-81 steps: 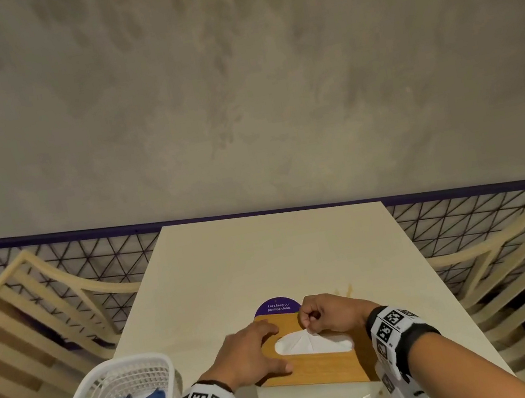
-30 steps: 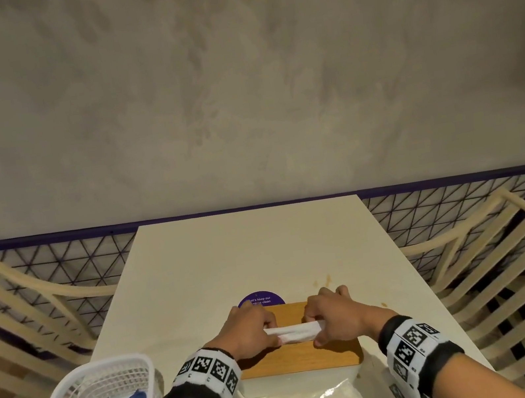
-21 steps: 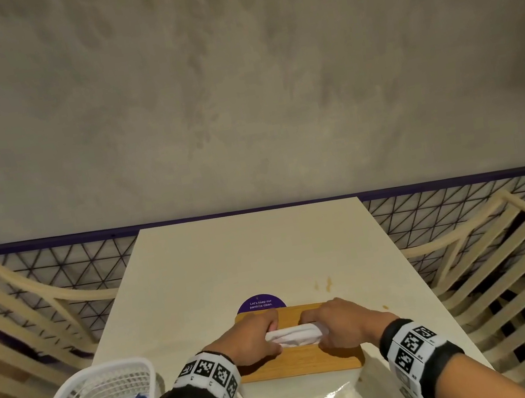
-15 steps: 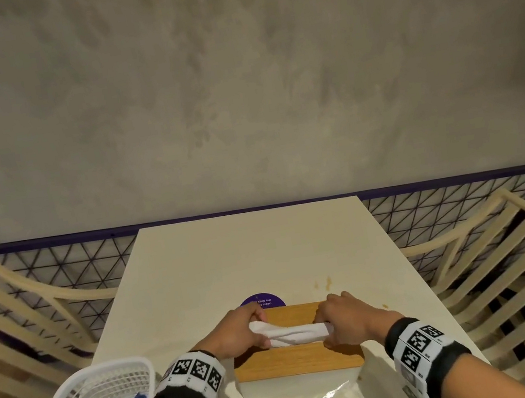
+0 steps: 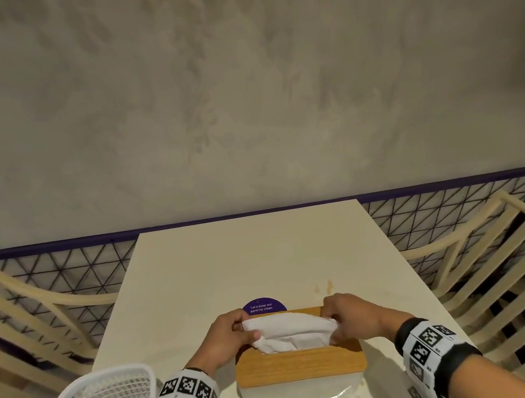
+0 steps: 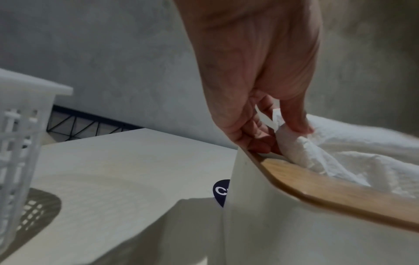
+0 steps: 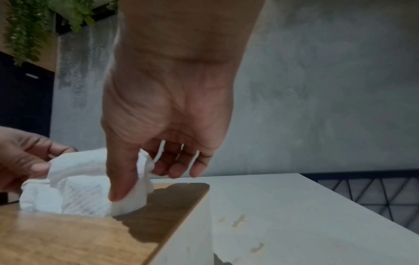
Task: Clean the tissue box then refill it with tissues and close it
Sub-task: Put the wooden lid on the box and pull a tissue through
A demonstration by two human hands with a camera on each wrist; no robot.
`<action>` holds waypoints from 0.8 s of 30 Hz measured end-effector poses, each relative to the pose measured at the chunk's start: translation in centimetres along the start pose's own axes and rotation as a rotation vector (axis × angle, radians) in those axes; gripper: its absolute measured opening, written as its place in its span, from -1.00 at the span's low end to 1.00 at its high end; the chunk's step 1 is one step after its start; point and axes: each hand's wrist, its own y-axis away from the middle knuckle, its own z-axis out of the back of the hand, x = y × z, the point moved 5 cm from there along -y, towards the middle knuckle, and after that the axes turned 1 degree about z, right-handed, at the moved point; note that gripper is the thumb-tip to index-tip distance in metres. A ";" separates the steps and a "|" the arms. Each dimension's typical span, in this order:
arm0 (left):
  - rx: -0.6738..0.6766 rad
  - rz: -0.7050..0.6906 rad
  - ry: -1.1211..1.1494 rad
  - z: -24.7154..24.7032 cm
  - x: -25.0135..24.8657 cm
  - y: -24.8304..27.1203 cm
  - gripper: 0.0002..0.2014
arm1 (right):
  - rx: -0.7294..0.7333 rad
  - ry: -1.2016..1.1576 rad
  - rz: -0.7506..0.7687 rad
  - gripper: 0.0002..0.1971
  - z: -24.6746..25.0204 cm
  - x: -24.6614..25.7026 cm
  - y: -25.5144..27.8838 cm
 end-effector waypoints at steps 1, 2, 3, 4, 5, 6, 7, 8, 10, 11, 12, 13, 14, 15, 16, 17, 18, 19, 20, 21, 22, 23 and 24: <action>-0.004 0.007 0.012 0.0 0.1 0.0 -0.83 | -0.004 -0.097 -0.005 -0.76 0.0 -0.4 0.1; -0.011 0.014 0.012 0.1 0.3 0.0 -0.82 | -0.003 -0.208 -0.005 -0.73 -0.1 -0.7 0.3; -0.022 0.018 0.007 0.1 0.5 0.0 -0.80 | -0.001 -0.316 -0.004 -0.70 -0.2 -1.0 0.5; -0.034 0.020 0.004 0.1 0.7 0.0 -0.80 | -0.006 -0.402 0.001 -0.69 -0.1 -1.1 0.6; -0.043 0.021 0.012 0.1 0.9 0.0 -0.79 | -0.022 -0.458 0.004 -0.68 0.0 -1.3 0.7; -0.050 0.027 0.024 0.2 1.0 -0.1 -0.79 | -0.041 -0.493 0.002 -0.68 0.1 -1.4 0.8; -0.057 0.032 0.037 0.2 1.1 0.0 -0.78 | -0.059 -0.515 -0.004 -0.69 0.1 -1.7 0.7; -0.065 0.036 0.052 0.2 1.2 0.0 -0.78 | -0.073 -0.532 -0.008 -0.71 0.1 -1.9 0.7; -0.097 0.032 0.076 0.2 1.2 0.2 -0.76 | -0.066 -0.519 -0.033 -0.75 -0.1 -2.8 0.6; -0.123 0.023 0.085 0.2 1.1 0.3 -0.75 | -0.061 -0.494 -0.055 -0.77 -0.3 -3.3 0.6; -0.152 0.014 0.100 0.3 1.0 0.4 -0.74 | -0.073 -0.483 -0.076 -0.77 -0.4 -3.7 0.7; -0.180 0.005 0.117 0.4 0.8 0.6 -0.73 | -0.107 -0.506 -0.092 -0.75 -0.3 -4.0 0.9; -0.202 -0.001 0.131 0.4 0.7 0.7 -0.73 | -0.153 -0.558 -0.096 -0.73 -0.2 -4.3 1.0; -0.215 -0.006 0.139 0.4 0.7 0.8 -0.73 | -0.192 -0.624 -0.092 -0.73 -0.2 -4.4 1.2; -0.223 -0.010 0.145 0.4 0.7 0.8 -0.74 | -0.224 -0.679 -0.083 -0.74 -0.2 -4.5 1.3; -0.227 -0.012 0.150 0.4 0.7 0.9 -0.76 | -0.257 -0.715 -0.084 -0.74 -0.3 -4.5 1.4; -0.231 -0.011 0.156 0.3 0.8 0.8 -0.78 | -0.291 -0.739 -0.084 -0.73 -0.4 -4.5 1.5; -0.234 -0.007 0.158 0.3 0.9 0.9 -0.80 | -0.319 -0.753 -0.088 -0.72 -0.5 -4.6 1.6; -0.235 -0.004 0.163 0.2 1.1 0.8 -0.82 | -0.325 -0.760 -0.088 -0.72 -0.7 -4.5 1.6; -0.231 0.002 0.159 0.2 1.1 0.9 -0.83 | -0.307 -0.753 -0.088 -0.73 -0.9 -4.4 1.7; -0.230 0.002 0.156 0.1 1.3 0.9 -0.84 | -0.277 -0.737 -0.085 -0.75 -1.1 -4.4 1.7; -0.233 0.002 0.150 0.1 1.3 1.0 -0.84 | -0.255 -0.706 -0.094 -0.75 -1.3 -4.4 1.7; -0.240 -0.004 0.149 0.1 1.4 1.0 -0.85 | -0.259 -0.683 -0.106 -0.73 -1.3 -4.5 1.6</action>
